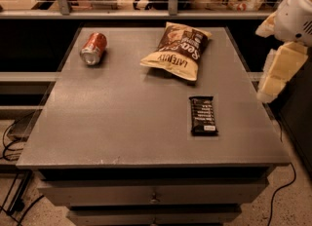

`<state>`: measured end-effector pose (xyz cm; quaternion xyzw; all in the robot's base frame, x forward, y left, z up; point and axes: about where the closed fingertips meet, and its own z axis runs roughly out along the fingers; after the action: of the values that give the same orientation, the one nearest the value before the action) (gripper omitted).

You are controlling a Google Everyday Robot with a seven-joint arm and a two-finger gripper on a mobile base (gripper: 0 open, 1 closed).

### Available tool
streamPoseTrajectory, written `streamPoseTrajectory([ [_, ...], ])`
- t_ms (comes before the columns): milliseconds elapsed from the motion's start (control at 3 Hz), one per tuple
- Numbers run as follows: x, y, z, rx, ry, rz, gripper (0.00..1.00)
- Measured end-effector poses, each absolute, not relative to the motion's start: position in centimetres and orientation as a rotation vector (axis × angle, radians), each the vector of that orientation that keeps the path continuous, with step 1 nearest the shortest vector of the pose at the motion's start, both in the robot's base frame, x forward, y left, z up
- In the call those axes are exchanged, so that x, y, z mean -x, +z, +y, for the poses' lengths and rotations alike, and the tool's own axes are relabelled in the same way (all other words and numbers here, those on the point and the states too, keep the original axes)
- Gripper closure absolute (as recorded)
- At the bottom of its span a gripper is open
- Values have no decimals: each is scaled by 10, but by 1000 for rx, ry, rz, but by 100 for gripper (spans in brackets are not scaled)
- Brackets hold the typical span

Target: Place coke can upright

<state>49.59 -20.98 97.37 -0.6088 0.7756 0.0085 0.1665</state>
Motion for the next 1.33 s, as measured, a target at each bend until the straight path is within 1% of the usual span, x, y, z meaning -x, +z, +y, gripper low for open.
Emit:
streamPoseTrajectory([
  [667,-571,970,-185,1732,144,2175,0],
  [1000,-608,972,-148,1769,150,2097,0],
  [1333,-615,972,-145,1756,141,2083,0],
])
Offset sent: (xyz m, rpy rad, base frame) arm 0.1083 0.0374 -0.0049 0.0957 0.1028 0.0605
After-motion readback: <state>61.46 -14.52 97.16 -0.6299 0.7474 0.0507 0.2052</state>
